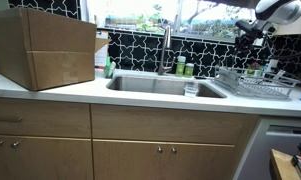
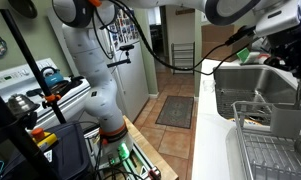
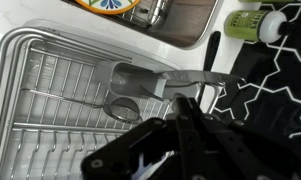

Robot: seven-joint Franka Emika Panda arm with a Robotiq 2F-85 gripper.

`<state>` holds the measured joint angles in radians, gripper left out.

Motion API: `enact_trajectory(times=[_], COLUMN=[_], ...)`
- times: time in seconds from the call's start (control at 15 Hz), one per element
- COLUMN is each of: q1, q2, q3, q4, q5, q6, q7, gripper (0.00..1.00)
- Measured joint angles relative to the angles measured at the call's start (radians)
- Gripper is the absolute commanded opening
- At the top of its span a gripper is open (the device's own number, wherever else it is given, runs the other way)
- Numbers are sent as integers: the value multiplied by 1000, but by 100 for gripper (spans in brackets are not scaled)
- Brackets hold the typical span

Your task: Pick up the silver fork and put it in the right gray cutlery holder on the dish rack, pick up the silver fork and silver spoon together and put it in the left gray cutlery holder on the dish rack

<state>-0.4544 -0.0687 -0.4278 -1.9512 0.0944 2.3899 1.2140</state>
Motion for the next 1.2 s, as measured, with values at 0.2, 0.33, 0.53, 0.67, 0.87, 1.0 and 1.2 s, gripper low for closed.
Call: enact_trajectory(times=[0.2,0.33,0.53,0.67,0.87,1.0,1.2], q1=[-6,-13,-25,-28,-27,-25,-25], q2=[-50,-76,-104,-106,-84,-59,-17], q3=[0,-1,-5,-13,-22,-28,-37], q4=[-2,-2,4,9,13,17,37], q5=[0,0,3,22,90,153,237], q6=[3,18,31,31,31,31,34], q7=[0,0,0,-11,-63,-118,-198], gripper=[1,1,1,1,1,1,1])
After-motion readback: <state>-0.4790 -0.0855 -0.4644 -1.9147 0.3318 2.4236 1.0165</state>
